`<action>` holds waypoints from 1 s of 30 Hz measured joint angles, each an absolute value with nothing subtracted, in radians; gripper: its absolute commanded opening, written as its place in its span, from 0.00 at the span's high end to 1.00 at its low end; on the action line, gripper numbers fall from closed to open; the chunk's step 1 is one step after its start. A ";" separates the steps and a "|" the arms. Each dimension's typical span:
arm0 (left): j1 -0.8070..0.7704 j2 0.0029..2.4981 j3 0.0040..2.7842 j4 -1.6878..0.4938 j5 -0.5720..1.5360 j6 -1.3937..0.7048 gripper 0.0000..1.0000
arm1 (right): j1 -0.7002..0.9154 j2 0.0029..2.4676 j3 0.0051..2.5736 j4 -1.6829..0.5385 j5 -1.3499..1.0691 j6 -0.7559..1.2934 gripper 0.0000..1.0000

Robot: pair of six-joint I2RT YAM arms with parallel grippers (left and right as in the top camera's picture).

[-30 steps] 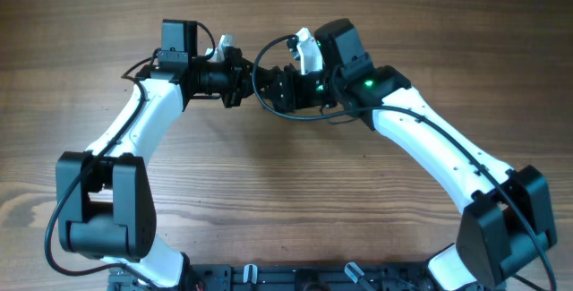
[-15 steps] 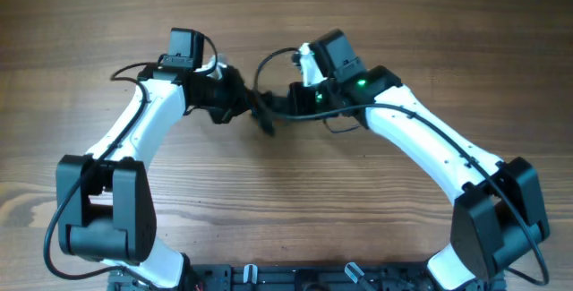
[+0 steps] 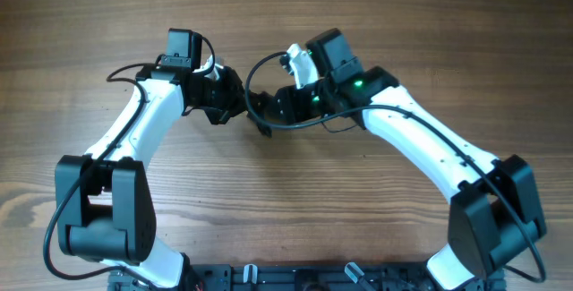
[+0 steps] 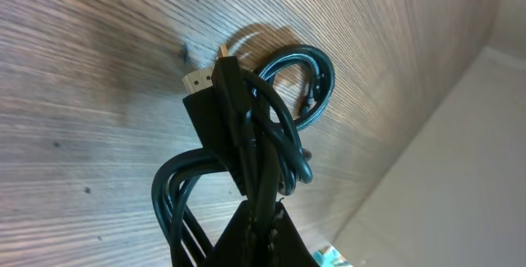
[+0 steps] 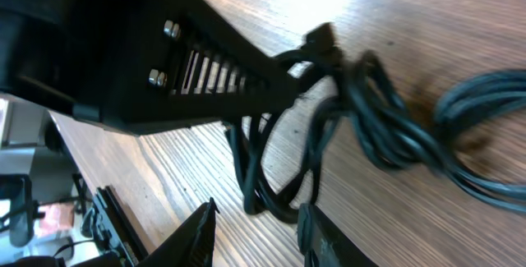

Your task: Untangle cables

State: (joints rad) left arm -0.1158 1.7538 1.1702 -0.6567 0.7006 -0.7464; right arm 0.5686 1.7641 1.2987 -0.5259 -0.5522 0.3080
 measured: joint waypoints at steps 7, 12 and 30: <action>-0.117 1.754 1.170 -0.659 0.754 -0.765 0.96 | 0.587 1.781 1.299 -0.491 -0.554 0.308 0.75; -0.117 1.754 1.169 -0.658 0.747 -0.765 0.96 | 0.619 1.833 1.299 -0.474 -0.524 0.331 0.92; -0.226 1.752 1.172 -0.716 0.485 -0.753 0.71 | 0.598 1.774 1.301 -0.641 -0.211 0.518 0.96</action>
